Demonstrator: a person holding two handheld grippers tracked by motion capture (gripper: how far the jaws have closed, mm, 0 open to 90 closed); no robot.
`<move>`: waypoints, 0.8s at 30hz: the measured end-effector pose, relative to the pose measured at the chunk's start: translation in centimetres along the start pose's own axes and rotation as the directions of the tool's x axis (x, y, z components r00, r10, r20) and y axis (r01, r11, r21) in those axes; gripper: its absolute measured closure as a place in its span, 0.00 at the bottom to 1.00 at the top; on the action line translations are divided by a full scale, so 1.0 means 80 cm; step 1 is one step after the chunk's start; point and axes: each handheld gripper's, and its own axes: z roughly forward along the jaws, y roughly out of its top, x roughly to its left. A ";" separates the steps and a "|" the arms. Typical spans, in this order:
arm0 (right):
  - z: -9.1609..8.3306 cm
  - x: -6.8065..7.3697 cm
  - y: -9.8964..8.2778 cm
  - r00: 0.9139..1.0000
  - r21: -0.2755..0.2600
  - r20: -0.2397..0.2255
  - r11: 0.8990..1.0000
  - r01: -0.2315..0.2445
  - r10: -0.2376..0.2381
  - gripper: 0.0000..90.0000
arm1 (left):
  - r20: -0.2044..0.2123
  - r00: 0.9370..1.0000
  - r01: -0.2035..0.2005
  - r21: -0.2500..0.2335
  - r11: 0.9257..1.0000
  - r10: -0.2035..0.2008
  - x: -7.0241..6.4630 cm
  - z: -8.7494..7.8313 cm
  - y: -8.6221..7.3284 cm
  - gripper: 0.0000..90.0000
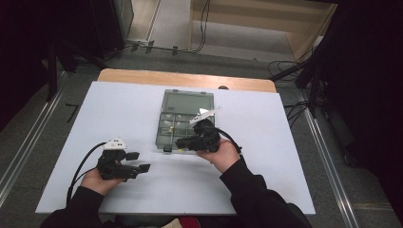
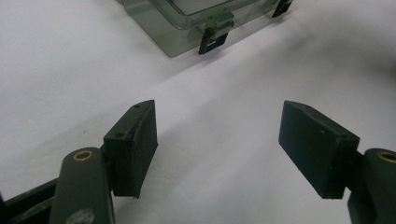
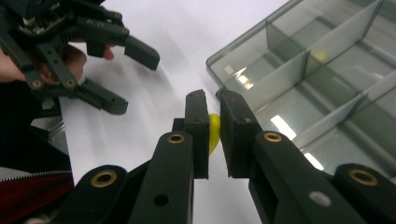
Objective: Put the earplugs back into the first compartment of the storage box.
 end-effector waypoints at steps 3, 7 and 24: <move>0.000 -0.003 0.010 1.000 -0.010 0.003 1.000 0.004 -0.004 0.88 | -0.002 1.000 -0.002 0.013 1.000 0.002 0.000 -0.002 0.000 0.31; 0.001 -0.008 0.020 1.000 -0.021 0.007 1.000 -0.003 0.003 0.88 | -0.004 1.000 0.003 0.002 1.000 -0.003 0.000 -0.002 -0.002 0.31; 0.020 -0.030 0.047 1.000 -0.029 0.023 0.999 -0.015 0.016 0.88 | -0.013 1.000 0.008 -0.007 1.000 -0.008 -0.005 -0.004 -0.006 0.31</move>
